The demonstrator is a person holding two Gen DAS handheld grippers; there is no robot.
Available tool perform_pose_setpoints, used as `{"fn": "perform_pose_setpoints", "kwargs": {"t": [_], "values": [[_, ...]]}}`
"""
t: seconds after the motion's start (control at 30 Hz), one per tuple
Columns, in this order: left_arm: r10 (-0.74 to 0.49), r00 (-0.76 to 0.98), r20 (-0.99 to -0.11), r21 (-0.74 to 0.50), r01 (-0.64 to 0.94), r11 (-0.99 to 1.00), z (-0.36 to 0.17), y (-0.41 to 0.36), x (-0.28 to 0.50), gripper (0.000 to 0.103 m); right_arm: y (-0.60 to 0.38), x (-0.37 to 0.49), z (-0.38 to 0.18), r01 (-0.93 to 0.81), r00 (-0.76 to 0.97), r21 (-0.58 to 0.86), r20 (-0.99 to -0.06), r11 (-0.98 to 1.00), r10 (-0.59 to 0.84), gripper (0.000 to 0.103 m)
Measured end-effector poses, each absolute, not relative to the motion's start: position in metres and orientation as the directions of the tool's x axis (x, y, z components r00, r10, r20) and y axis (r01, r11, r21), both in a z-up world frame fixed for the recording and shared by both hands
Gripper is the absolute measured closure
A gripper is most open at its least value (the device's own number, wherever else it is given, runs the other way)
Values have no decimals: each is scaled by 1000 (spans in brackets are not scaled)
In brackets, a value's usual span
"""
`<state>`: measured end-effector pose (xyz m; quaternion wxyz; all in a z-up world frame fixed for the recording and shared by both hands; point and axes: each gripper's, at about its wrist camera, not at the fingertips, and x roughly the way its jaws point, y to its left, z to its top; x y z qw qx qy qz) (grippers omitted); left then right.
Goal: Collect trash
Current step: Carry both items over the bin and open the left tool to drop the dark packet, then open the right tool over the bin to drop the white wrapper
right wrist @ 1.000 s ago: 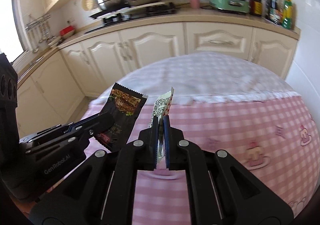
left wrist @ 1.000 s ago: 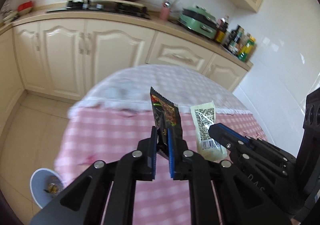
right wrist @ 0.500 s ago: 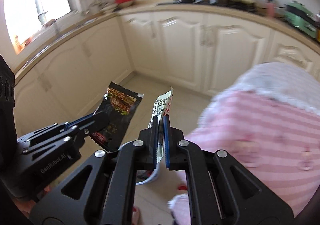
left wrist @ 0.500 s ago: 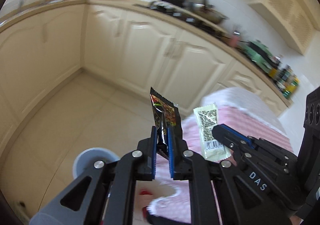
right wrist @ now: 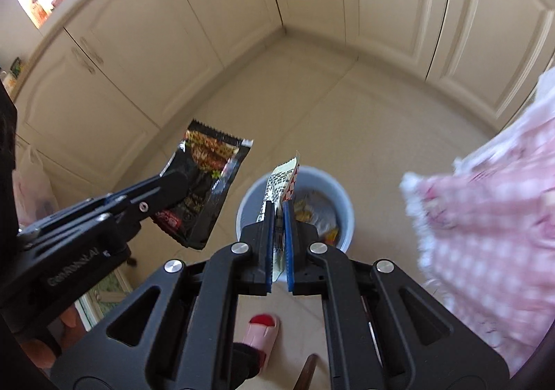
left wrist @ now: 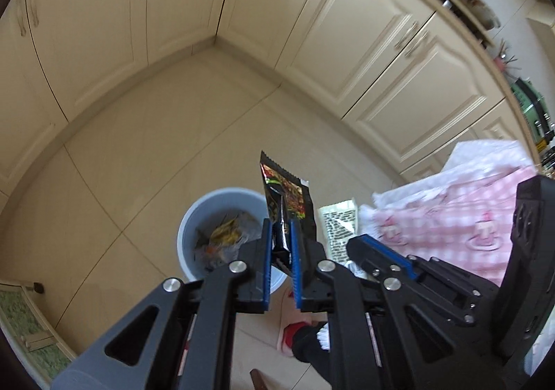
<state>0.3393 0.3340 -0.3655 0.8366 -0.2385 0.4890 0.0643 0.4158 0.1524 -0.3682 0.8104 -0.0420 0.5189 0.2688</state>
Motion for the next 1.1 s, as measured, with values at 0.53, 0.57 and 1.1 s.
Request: {"fn": "perform_pose_setpoints", "kwargs": {"t": [0.53,0.57,1.1], "values": [[-154,417,-896,-332,-397,856,-426,342,365,68,160,435,-414,-457,252,222,-896,861,366,97],[-152,415,-897,-330,-400,855,-425,343,365,67,161,435,-413,-458,252,224,-895,860,367,97],[-100,425,-900,-295,-425,856,-412,354,344,63,165,429,-405,-474,269,222,-885,852,380,97]]}}
